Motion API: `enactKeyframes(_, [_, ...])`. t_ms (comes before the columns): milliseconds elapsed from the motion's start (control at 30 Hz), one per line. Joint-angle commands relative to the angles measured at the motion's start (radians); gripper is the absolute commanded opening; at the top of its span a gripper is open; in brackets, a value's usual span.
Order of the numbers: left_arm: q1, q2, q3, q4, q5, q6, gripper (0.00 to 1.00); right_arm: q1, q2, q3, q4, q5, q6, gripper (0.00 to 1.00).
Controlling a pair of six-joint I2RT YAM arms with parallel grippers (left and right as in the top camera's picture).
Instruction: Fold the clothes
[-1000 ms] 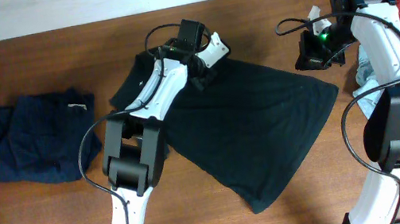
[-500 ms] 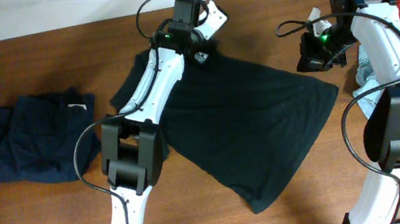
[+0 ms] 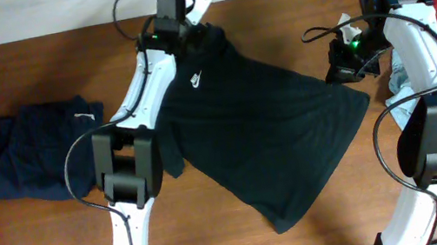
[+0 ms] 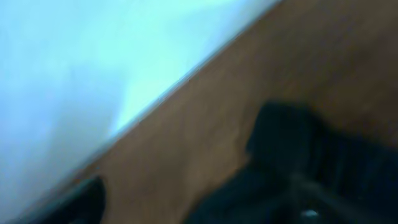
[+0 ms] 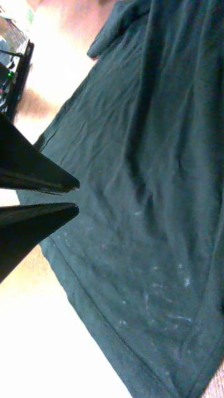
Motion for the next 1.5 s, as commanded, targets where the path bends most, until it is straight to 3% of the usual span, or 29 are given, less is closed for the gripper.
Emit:
enactKeyframes(0, [0.037,-0.034,0.059,-0.16,-0.039,-0.096,0.99,0.005,-0.014,0.015,-0.018,0.023,-0.017,0.13])
enactKeyframes(167, [0.066,-0.09,0.094,-0.566,0.033,-0.101,0.89,0.007,-0.013,0.012,-0.084,0.078,-0.017,0.13])
enactKeyframes(267, [0.064,-0.091,0.094,-0.75,0.039,-0.101,0.7,0.021,-0.013,-0.01,-0.12,0.099,-0.034,0.13])
enactKeyframes(333, [0.062,-0.097,0.094,-0.837,0.038,-0.101,0.67,0.041,-0.016,-0.023,-0.125,0.091,-0.078,0.13])
enactKeyframes(400, [0.062,-0.109,0.094,-0.893,0.038,-0.101,0.68,0.068,-0.029,-0.027,-0.124,0.091,-0.088,0.13])
enactKeyframes(467, [0.062,-0.141,0.095,-0.933,0.038,-0.101,0.77,0.101,-0.055,-0.027,-0.118,0.092,-0.098,0.13])
enactKeyframes(533, [0.062,-0.185,0.095,-0.954,0.038,-0.101,0.81,0.14,-0.101,-0.027,-0.117,0.094,-0.098,0.13])
enactKeyframes(900, [0.064,-0.58,0.095,-1.123,0.023,-0.106,0.82,0.361,-0.522,-0.027,-0.075,0.412,0.063,0.13])
enactKeyframes(1033, [0.064,-0.69,0.095,-1.157,0.023,-0.147,0.99,0.474,-0.678,-0.027,-0.069,0.581,0.152,0.13])
enactKeyframes(1100, [0.064,-0.742,0.095,-1.176,0.024,-0.147,0.99,0.529,-0.744,-0.035,-0.08,0.649,0.2,0.13])
enactKeyframes(1267, [0.064,-0.834,0.095,-1.151,0.185,-0.146,0.99,0.602,-0.868,-0.133,-0.087,0.682,0.323,0.26])
enactKeyframes(1333, [0.064,-0.847,0.095,-1.115,0.169,-0.146,0.99,0.6,-0.885,-0.211,-0.086,0.672,0.363,0.46])
enactKeyframes(1367, [0.064,-0.847,0.095,-1.104,0.146,-0.146,0.99,0.598,-0.887,-0.259,-0.085,0.667,0.378,0.5])
enactKeyframes(1467, [0.064,-0.827,0.073,-1.073,0.105,-0.146,0.99,0.598,-0.872,-0.407,-0.042,0.637,0.411,0.51])
